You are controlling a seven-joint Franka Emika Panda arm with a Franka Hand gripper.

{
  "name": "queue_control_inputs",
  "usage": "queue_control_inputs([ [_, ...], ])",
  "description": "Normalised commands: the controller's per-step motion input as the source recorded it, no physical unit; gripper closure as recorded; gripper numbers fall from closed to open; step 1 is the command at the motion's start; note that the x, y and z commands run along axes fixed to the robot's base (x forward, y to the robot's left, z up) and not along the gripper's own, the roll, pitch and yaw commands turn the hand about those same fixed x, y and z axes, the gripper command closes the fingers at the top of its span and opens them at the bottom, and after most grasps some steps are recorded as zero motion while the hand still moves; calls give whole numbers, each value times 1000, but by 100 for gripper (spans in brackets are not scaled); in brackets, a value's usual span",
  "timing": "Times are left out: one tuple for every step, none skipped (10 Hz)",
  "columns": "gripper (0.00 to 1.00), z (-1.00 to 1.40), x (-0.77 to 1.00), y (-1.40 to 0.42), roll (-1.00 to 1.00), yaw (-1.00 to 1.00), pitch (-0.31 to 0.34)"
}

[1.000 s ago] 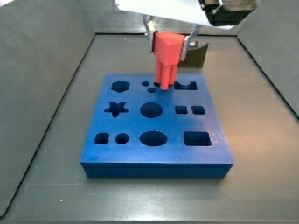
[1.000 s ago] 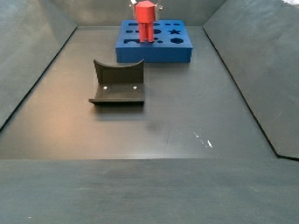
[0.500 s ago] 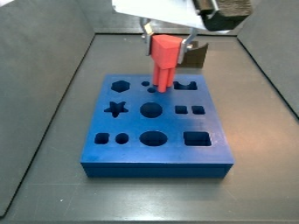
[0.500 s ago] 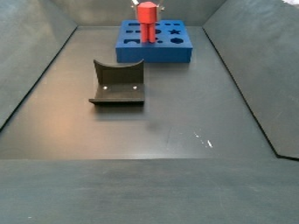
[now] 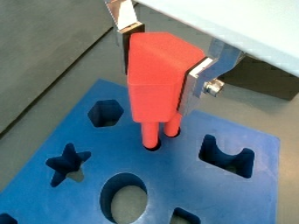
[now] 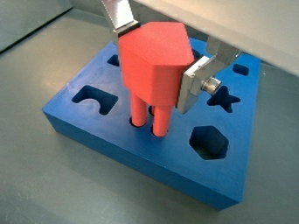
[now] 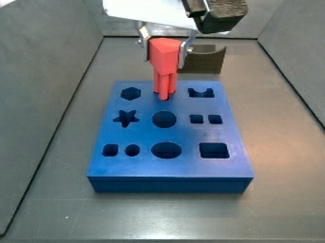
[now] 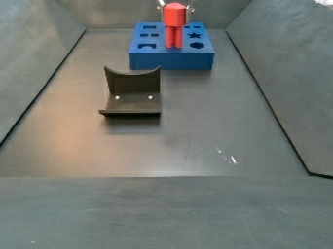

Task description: Insert the 3 prong object.

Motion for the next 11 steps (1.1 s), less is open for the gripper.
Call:
queue_control_inputs([
  [100,-431,0,-34,76,349,-1],
  [100,-429,0,-17,67,286,0],
  [100,-469,6,-20,63,189,0],
  [100,-491,26,-40,69,166,-3],
  [100,-474,0,-26,67,163,-23],
  [100,-434,0,-14,73,166,-50],
  [100,-426,-91,-20,51,134,-116],
  [100,-406,-100,-34,34,103,-129],
  [100,-277,-51,-11,47,57,-79],
  [100,-117,-29,0,0,23,-33],
  [100,0,-9,0,0,0,-17],
])
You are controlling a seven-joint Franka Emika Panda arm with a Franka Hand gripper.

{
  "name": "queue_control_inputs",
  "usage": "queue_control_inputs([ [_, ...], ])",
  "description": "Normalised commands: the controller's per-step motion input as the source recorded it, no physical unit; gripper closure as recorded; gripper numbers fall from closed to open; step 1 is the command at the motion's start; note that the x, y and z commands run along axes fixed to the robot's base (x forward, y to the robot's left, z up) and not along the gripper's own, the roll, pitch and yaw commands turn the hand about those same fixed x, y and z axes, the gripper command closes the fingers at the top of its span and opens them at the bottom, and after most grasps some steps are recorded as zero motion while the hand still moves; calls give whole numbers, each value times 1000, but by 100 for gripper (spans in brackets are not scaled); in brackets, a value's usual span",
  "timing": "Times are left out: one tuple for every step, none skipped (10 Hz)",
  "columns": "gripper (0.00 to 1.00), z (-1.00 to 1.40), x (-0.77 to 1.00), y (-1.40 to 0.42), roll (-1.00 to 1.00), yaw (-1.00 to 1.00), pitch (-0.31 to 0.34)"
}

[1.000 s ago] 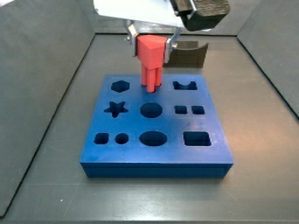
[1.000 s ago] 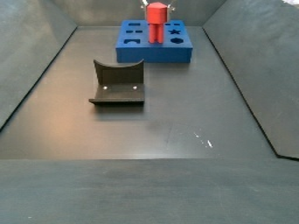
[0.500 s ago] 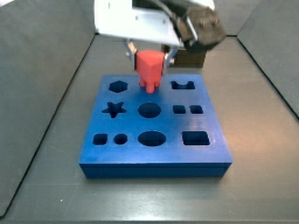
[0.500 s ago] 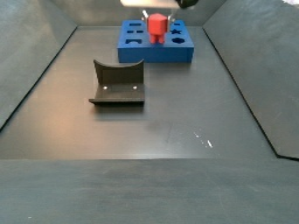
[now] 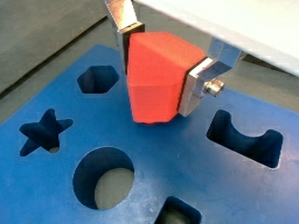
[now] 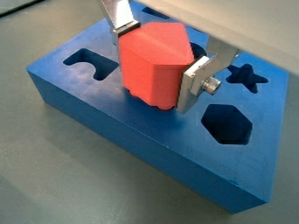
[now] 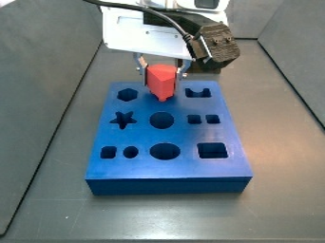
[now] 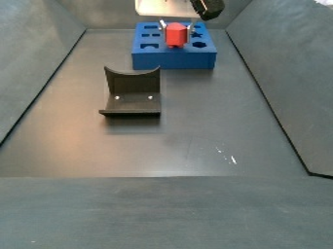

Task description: Insert the 3 prong object.

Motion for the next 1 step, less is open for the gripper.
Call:
queue_control_inputs([
  [100,0,0,0,0,0,0],
])
